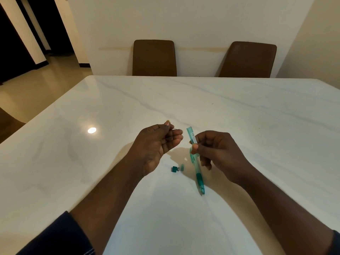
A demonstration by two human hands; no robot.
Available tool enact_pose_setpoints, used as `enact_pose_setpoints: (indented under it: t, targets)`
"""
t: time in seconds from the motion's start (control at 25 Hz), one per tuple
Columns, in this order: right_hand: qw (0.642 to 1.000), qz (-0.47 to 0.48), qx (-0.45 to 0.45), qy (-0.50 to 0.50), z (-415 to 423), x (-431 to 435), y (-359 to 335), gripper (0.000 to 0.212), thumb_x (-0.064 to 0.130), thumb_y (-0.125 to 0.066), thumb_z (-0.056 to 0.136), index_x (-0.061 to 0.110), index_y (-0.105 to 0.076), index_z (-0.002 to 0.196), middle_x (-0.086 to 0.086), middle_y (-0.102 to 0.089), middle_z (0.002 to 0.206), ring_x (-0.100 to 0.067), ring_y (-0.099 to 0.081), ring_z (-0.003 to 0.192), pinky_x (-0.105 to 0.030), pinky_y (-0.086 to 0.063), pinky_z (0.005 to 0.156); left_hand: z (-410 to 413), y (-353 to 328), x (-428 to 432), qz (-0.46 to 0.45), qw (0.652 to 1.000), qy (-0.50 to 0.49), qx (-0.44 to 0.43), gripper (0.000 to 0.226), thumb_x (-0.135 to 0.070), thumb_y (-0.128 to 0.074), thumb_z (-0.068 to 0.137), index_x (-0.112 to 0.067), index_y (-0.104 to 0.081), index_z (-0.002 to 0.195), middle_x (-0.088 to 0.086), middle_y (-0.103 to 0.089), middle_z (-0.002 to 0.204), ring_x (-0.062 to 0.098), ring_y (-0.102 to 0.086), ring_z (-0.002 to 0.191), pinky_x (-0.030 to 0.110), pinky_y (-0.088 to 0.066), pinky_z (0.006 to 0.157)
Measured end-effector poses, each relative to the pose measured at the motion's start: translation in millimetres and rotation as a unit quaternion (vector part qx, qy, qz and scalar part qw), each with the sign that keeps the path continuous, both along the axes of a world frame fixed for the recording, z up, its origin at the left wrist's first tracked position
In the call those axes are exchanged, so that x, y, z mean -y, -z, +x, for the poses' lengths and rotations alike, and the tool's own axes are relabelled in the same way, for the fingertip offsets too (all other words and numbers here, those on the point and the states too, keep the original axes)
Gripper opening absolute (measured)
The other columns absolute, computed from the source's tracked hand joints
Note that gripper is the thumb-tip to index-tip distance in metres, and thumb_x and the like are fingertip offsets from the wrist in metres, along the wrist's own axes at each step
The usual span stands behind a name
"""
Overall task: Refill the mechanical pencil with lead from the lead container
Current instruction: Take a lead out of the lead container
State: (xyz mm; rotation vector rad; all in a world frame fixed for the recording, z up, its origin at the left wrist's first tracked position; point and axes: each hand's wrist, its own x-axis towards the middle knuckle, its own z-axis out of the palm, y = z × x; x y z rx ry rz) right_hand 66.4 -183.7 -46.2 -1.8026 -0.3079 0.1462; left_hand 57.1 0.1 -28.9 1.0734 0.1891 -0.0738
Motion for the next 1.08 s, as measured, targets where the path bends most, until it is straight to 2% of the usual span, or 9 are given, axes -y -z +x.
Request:
enact_pose_setpoints:
  t: [0.16, 0.4, 0.48, 0.6, 0.68, 0.8, 0.92, 1.0, 1.08]
  targets:
    - [0.998, 0.067, -0.018, 0.0, 0, 0, -2, 0.01, 0.005, -0.062, 0.09, -0.003, -0.067, 0.094, -0.005, -0.071, 0.069, -0.018, -0.056, 0.048, -0.029, -0.047, 0.045, 0, 3, -1, 0.031, 0.999, 0.021, -0.027, 0.019, -0.022, -0.057, 0.094, -0.008, -0.065, 0.084, 0.003, -0.067, 0.07, 0.01, -0.063, 0.06, 0.017, -0.054, 0.053]
    - [0.996, 0.082, -0.035, -0.005, -1, -2, -2, 0.01, 0.004, -0.06, 0.091, -0.002, -0.068, 0.094, -0.006, -0.071, 0.07, -0.018, -0.055, 0.049, -0.028, -0.047, 0.045, 1, 4, -3, -0.035, 0.996, 0.061, -0.057, 0.017, -0.021, -0.06, 0.091, -0.006, -0.068, 0.092, -0.001, -0.047, 0.064, 0.006, -0.035, 0.05, 0.015, -0.026, 0.039]
    - [0.997, 0.075, -0.033, -0.007, -1, -2, -2, 0.011, 0.005, -0.061, 0.091, -0.003, -0.067, 0.094, -0.005, -0.071, 0.07, -0.018, -0.055, 0.049, -0.028, -0.047, 0.045, 1, 4, -1, 0.007, 0.999, 0.042, -0.027, 0.017, -0.021, -0.059, 0.092, -0.007, -0.069, 0.092, 0.0, -0.048, 0.068, 0.006, -0.031, 0.048, 0.016, -0.023, 0.038]
    - [0.998, 0.058, -0.024, -0.022, -1, -1, -1, 0.009, 0.004, -0.061, 0.09, -0.003, -0.067, 0.094, -0.004, -0.071, 0.069, -0.02, -0.053, 0.049, -0.028, -0.046, 0.044, 2, 4, -2, 0.136, 0.99, -0.034, 0.034, 0.018, -0.023, -0.056, 0.095, -0.013, -0.07, 0.087, 0.002, -0.06, 0.076, 0.008, -0.029, 0.045, 0.016, -0.027, 0.038]
    - [0.998, 0.054, -0.021, -0.028, -1, -2, 0, 0.01, 0.003, -0.06, 0.091, -0.003, -0.066, 0.096, -0.005, -0.071, 0.07, -0.021, -0.053, 0.05, -0.028, -0.046, 0.044, 3, 3, -4, 0.153, 0.985, -0.064, 0.045, 0.019, -0.025, -0.056, 0.096, -0.014, -0.069, 0.087, 0.002, -0.066, 0.078, 0.009, -0.028, 0.042, 0.017, -0.028, 0.037]
    - [0.994, 0.1, -0.037, -0.028, -1, -2, -1, 0.013, 0.0, -0.052, 0.094, -0.003, -0.062, 0.102, -0.009, -0.068, 0.072, -0.022, -0.053, 0.051, -0.03, -0.045, 0.046, 3, 2, -4, 0.151, 0.985, -0.057, 0.062, 0.019, -0.024, -0.058, 0.094, -0.013, -0.071, 0.087, 0.003, -0.058, 0.072, 0.007, -0.024, 0.038, 0.018, -0.023, 0.037]
    - [0.975, 0.191, -0.106, -0.05, -2, -2, -4, 0.007, 0.001, -0.044, 0.09, 0.001, -0.051, 0.091, -0.014, -0.058, 0.067, -0.025, -0.051, 0.049, -0.033, -0.045, 0.047, -1, 2, 2, 0.179, 0.981, -0.02, 0.077, 0.018, -0.025, -0.061, 0.091, -0.014, -0.074, 0.084, -0.001, -0.052, 0.065, 0.007, -0.022, 0.038, 0.019, -0.021, 0.038]
    - [0.962, 0.228, -0.136, -0.057, -5, -3, -6, 0.006, 0.01, -0.044, 0.078, 0.008, -0.044, 0.083, -0.008, -0.047, 0.059, -0.021, -0.04, 0.045, -0.03, -0.042, 0.046, -2, 3, 5, 0.192, 0.979, -0.001, 0.071, 0.019, -0.027, -0.063, 0.09, -0.013, -0.075, 0.086, -0.003, -0.047, 0.061, 0.008, -0.022, 0.04, 0.02, -0.02, 0.039]
    - [0.968, 0.211, -0.13, -0.047, -8, -5, -6, 0.009, 0.016, -0.047, 0.08, 0.009, -0.044, 0.077, -0.003, -0.036, 0.055, -0.016, -0.029, 0.044, -0.025, -0.036, 0.043, -4, 5, 6, 0.205, 0.976, 0.015, 0.064, 0.02, -0.028, -0.063, 0.09, -0.013, -0.076, 0.088, -0.002, -0.038, 0.057, 0.01, -0.02, 0.042, 0.022, -0.02, 0.041]
